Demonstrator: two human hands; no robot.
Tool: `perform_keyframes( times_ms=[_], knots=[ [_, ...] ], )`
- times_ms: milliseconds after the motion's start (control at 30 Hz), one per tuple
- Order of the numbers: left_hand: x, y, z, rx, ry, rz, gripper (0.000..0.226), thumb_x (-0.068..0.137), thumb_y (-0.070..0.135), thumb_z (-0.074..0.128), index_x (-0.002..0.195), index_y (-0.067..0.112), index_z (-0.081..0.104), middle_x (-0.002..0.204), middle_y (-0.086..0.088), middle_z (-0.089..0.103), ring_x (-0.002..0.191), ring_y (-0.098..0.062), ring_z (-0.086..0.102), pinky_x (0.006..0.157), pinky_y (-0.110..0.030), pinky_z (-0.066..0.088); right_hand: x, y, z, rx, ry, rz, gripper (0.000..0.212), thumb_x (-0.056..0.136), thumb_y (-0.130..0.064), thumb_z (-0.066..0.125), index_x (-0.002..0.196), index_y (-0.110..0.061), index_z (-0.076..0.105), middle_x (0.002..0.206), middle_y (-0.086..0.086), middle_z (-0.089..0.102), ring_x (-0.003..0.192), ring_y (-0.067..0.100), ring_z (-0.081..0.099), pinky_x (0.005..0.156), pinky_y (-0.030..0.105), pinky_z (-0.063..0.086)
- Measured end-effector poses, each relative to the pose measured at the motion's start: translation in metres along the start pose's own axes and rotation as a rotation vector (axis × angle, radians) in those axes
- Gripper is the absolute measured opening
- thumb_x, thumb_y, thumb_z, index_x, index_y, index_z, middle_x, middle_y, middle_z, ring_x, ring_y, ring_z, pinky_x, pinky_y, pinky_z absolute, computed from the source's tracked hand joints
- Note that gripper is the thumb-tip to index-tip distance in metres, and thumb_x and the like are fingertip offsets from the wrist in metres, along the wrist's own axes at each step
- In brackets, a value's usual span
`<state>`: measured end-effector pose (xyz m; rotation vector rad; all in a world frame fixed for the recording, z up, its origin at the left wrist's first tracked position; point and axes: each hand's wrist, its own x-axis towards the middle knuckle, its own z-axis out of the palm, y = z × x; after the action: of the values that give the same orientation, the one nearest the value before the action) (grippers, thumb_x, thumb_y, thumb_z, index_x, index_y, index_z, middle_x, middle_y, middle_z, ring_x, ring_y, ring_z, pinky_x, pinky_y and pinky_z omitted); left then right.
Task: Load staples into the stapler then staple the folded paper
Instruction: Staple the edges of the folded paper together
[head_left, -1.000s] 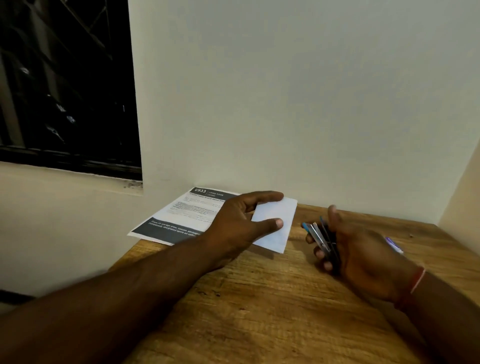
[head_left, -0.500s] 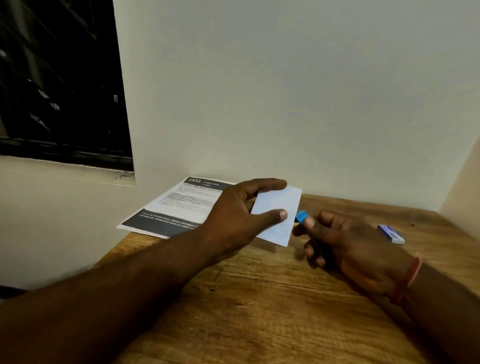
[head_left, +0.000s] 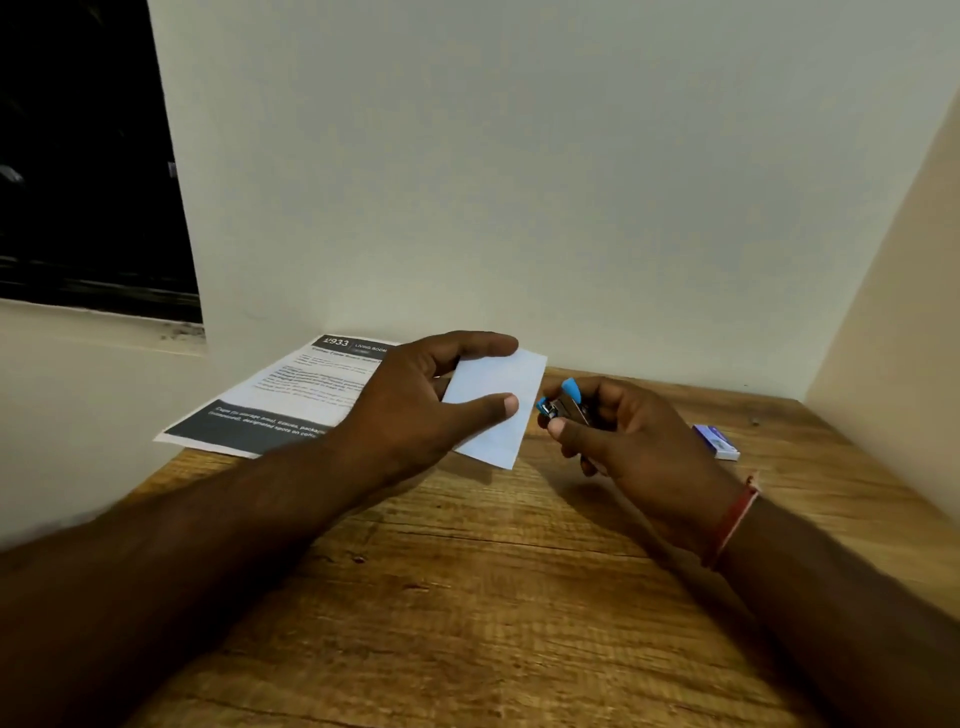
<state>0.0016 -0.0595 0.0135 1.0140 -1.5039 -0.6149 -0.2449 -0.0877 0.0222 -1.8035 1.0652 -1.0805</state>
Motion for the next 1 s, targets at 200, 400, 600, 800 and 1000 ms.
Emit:
perform_keyframes(
  times_ms=[200,400,600,800,1000],
  knots=[
    [0.001,0.0,0.001,0.044,0.049,-0.036,0.047,0.084,0.023,0.1,0.125,0.041,0.083,0.131,0.016,0.08,0.103,-0.013,0.083,0.077,-0.031,0.07,-0.004,-0.008,0.006,0.074,-0.078,0.036,0.023,0.108,-0.024,0.065,0.123,-0.024,0.082,0.091,-0.01,0.082,0.077,-0.004,0.07,0.067,0.014,0.056],
    [-0.001,0.001,0.003,0.098,0.052,-0.028,0.046,0.083,0.028,0.101,0.123,0.041,0.083,0.128,0.018,0.079,0.108,-0.01,0.079,0.077,-0.029,0.069,-0.01,-0.012,0.011,0.007,-0.102,0.006,0.024,0.107,-0.033,0.066,0.124,-0.035,0.082,0.098,-0.005,0.083,0.083,0.001,0.07,0.076,0.017,0.059],
    [-0.001,0.003,0.003,0.261,0.063,0.041,0.048,0.083,0.034,0.101,0.125,0.043,0.08,0.128,0.021,0.076,0.11,-0.004,0.073,0.071,-0.015,0.061,-0.013,-0.015,0.017,0.298,-0.093,0.097,0.028,0.095,-0.017,0.079,0.12,-0.027,0.083,0.101,0.01,0.084,0.08,0.011,0.077,0.069,0.024,0.064],
    [-0.002,0.004,0.003,0.283,-0.042,0.105,0.058,0.085,0.045,0.097,0.137,0.05,0.073,0.139,0.028,0.071,0.128,-0.002,0.069,0.099,-0.035,0.066,-0.01,-0.011,0.016,0.447,-0.062,0.141,0.044,0.073,-0.022,0.091,0.117,-0.024,0.084,0.112,0.013,0.085,0.09,0.017,0.073,0.082,0.036,0.055],
    [-0.001,0.006,0.002,0.276,-0.049,0.131,0.076,0.088,0.038,0.096,0.149,0.06,0.057,0.139,0.022,0.07,0.125,-0.005,0.072,0.099,-0.026,0.064,-0.01,-0.011,0.011,0.402,-0.064,0.026,0.046,0.07,-0.014,0.092,0.116,-0.012,0.084,0.107,0.009,0.087,0.091,0.01,0.079,0.08,0.029,0.057]
  ],
)
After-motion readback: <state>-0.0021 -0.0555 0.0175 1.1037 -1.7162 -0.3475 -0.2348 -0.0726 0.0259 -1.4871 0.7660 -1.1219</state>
